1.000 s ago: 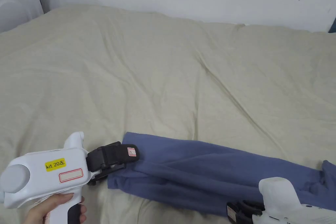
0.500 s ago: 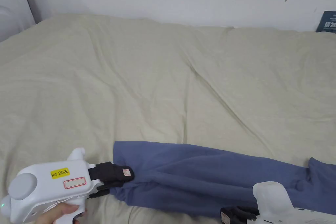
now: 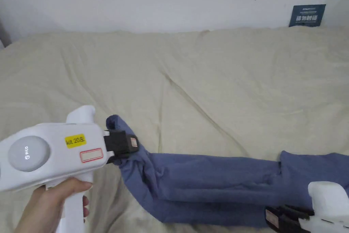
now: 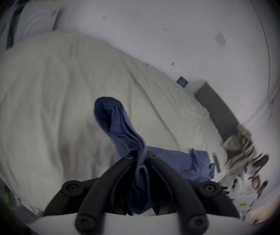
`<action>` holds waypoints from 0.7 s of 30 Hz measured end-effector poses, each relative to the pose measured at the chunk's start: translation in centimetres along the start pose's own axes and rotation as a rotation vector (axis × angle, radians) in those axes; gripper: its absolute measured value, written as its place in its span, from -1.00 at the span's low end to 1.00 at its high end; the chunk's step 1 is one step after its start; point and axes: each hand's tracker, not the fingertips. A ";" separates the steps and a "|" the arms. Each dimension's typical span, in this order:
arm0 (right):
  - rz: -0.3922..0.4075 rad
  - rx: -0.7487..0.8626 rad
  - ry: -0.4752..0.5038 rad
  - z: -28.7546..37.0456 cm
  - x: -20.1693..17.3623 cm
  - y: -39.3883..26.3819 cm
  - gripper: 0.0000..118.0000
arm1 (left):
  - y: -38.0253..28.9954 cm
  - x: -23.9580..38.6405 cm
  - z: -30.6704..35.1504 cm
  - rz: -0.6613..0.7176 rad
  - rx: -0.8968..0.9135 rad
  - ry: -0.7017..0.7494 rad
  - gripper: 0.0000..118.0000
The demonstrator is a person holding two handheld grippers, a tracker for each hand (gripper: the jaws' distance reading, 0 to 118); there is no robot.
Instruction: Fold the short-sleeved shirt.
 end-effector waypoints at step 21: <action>-0.189 0.056 -0.136 5.2 7.7 -2.9 -1.00 | -7.0 15.4 -15.6 -0.092 -0.427 -0.411 1.00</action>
